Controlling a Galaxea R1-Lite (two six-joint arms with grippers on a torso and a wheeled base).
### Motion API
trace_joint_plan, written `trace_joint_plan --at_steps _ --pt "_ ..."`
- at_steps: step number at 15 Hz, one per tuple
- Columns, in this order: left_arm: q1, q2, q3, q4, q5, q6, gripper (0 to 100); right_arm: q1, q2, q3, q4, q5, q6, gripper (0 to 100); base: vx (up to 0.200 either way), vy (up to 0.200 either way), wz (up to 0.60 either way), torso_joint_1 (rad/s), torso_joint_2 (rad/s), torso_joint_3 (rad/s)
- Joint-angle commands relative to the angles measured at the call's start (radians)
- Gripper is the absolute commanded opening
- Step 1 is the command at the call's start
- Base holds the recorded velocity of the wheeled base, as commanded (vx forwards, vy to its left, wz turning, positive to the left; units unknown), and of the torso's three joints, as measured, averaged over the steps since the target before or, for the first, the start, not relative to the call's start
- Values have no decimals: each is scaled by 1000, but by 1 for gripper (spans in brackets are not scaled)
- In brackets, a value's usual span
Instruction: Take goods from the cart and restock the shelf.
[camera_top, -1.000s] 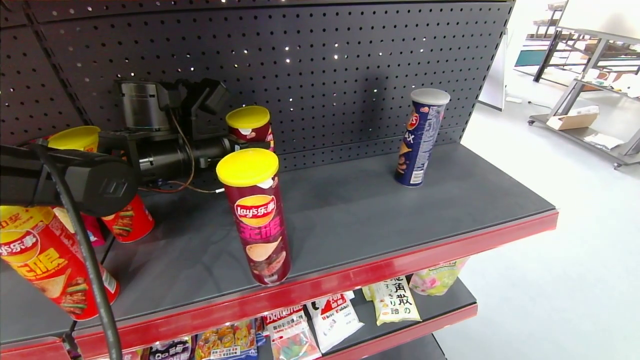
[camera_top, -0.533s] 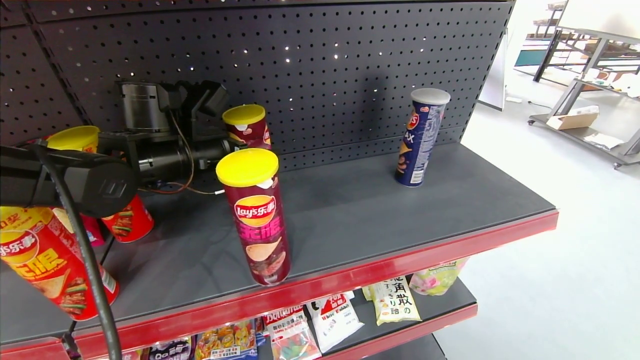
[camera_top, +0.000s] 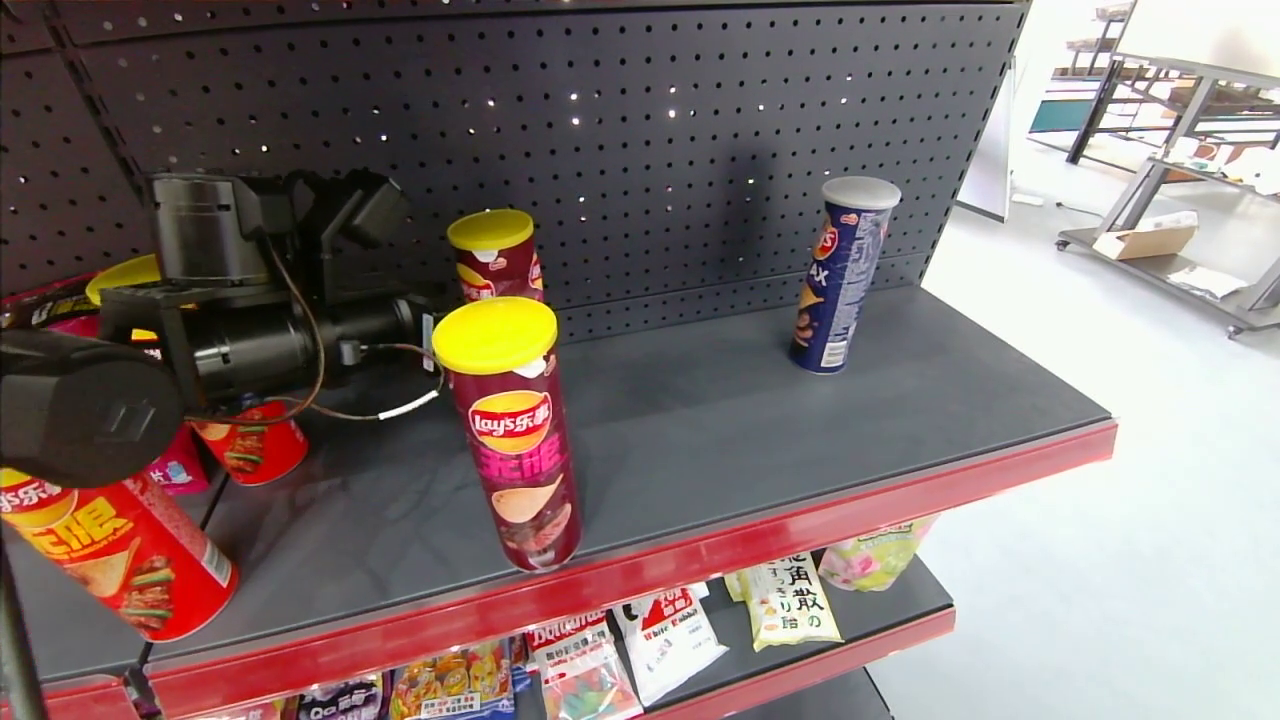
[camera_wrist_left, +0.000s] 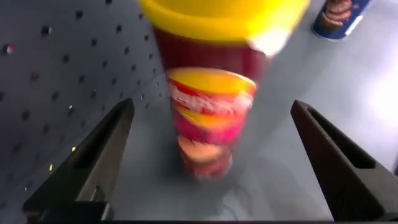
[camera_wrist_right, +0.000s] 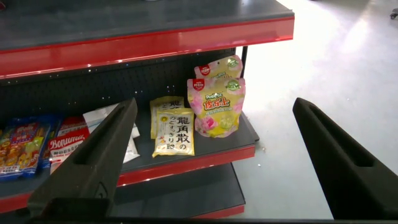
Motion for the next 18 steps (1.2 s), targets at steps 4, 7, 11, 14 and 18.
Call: trace_joint_plan --at_steps 4,7,11,14,18 --pt "11 -194 176 1 2 0 100 0 1 0 0 0 0 100 0 0 0 0 0 0" --pt "24 -276 254 1 25 0 100 0 1 0 0 0 0 100 0 0 0 0 0 0" --pt "31 -411 328 58 77 0 100 1 1 0 0 0 0 100 0 0 0 0 0 0" --pt "27 -481 328 164 71 -8 100 0 1 0 0 0 0 100 0 0 0 0 0 0" --pt "-7 -588 345 207 77 -8 100 0 1 0 0 0 0 100 0 0 0 0 0 0"
